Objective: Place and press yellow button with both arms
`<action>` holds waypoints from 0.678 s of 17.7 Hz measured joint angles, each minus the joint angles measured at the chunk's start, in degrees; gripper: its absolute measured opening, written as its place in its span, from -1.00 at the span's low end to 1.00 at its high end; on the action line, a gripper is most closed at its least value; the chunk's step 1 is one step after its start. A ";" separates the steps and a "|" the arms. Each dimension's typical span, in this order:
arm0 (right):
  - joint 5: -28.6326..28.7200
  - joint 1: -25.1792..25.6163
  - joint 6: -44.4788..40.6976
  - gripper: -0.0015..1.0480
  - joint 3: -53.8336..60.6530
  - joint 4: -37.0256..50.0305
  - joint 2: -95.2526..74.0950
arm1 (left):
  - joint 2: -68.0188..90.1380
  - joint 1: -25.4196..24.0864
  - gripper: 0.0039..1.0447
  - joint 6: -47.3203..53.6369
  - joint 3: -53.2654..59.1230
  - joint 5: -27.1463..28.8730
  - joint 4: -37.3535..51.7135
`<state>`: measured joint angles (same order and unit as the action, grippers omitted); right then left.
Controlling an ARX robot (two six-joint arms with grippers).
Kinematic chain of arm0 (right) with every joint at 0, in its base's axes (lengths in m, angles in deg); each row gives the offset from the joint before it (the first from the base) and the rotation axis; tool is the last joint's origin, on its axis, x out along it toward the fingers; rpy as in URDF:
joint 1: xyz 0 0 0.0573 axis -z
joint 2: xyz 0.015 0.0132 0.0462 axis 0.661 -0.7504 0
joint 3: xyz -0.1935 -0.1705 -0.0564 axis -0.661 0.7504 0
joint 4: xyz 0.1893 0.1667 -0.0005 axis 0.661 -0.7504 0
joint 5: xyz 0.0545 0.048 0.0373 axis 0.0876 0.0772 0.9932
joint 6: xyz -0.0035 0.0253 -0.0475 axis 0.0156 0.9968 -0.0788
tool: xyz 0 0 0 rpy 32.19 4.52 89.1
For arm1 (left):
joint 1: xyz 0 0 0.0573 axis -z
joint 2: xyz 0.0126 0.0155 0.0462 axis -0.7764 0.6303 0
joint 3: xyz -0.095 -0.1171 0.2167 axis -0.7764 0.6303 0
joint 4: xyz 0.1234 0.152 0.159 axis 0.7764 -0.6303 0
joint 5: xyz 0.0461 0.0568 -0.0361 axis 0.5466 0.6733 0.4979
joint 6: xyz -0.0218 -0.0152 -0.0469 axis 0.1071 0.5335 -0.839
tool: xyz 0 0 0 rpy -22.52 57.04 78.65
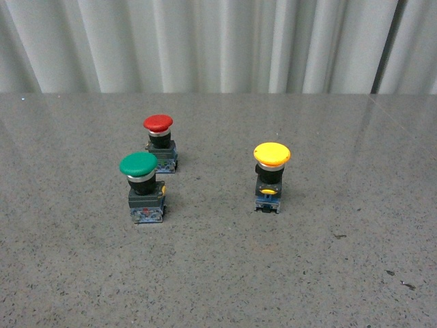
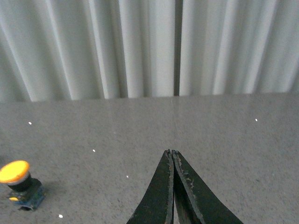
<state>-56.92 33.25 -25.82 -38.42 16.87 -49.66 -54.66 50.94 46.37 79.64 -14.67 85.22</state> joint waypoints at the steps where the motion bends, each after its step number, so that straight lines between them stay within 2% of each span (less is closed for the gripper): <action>1: 1.40 0.57 -0.15 -0.97 0.72 0.22 2.67 | 0.00 0.00 0.88 0.00 0.00 0.02 0.02; 3: 3.52 2.25 -0.63 -0.97 3.63 -0.83 5.27 | 0.00 0.00 0.88 0.00 0.00 0.07 0.00; 5: 8.61 8.22 -0.87 -0.97 6.12 -2.27 8.83 | 0.00 0.00 0.88 0.00 0.00 0.02 0.00; 12: 9.40 8.13 -1.03 -0.97 9.46 -7.63 18.43 | 0.00 0.00 0.88 0.00 0.00 0.02 0.00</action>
<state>-47.52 41.39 -26.85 -28.95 9.24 -31.23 -54.66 50.94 46.37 79.64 -14.65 85.22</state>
